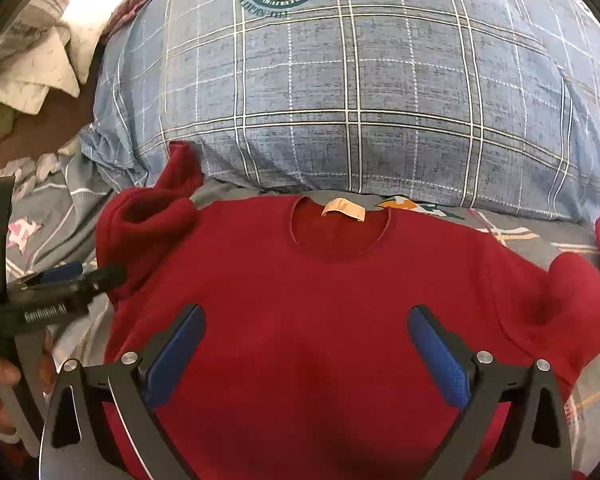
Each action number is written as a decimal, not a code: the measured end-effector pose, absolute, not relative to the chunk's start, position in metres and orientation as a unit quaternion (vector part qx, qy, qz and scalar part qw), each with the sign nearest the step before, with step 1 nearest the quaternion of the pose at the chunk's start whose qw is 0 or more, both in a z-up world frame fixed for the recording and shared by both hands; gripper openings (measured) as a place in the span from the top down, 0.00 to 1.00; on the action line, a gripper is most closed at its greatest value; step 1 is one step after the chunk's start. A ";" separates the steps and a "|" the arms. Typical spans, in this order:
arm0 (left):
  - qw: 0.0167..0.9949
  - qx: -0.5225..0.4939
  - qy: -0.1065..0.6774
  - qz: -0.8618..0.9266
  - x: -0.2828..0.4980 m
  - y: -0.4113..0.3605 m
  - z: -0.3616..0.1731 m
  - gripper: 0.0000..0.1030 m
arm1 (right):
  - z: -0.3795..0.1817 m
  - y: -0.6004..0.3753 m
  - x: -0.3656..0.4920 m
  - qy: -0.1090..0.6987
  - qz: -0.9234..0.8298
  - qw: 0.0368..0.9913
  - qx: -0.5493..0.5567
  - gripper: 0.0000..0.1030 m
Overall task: Fold small clothes
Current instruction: 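Move the right gripper to the sweater's side edge and grasp it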
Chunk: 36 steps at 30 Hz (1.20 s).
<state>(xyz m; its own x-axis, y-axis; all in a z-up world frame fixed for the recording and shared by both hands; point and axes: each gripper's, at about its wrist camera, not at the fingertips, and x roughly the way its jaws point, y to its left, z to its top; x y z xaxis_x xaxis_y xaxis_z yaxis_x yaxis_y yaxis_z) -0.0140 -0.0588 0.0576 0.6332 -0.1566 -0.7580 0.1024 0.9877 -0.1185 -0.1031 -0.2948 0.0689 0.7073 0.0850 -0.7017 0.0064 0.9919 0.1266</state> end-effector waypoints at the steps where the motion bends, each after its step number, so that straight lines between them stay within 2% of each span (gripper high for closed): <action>1: 0.903 -0.033 0.423 -0.068 -0.013 -0.059 0.057 0.00 | 0.068 -0.295 -0.102 0.385 0.020 0.921 0.063 0.02; 18: 0.903 -0.029 0.426 -0.051 -0.006 -0.050 0.056 0.00 | 0.057 -0.277 -0.099 0.412 0.036 0.910 0.043 0.03; 24: 0.901 -0.059 0.429 -0.035 0.000 -0.030 0.056 0.00 | 0.078 -0.266 -0.085 0.405 0.054 0.911 0.055 0.03; 29: 0.896 -0.075 0.437 -0.032 0.004 -0.020 0.053 0.00 | 0.105 -0.242 -0.042 0.394 0.086 0.914 0.048 0.03; 36: 0.890 -0.080 0.448 -0.037 0.010 -0.019 0.050 0.00 | 0.109 -0.207 0.049 0.411 0.137 0.898 0.076 0.03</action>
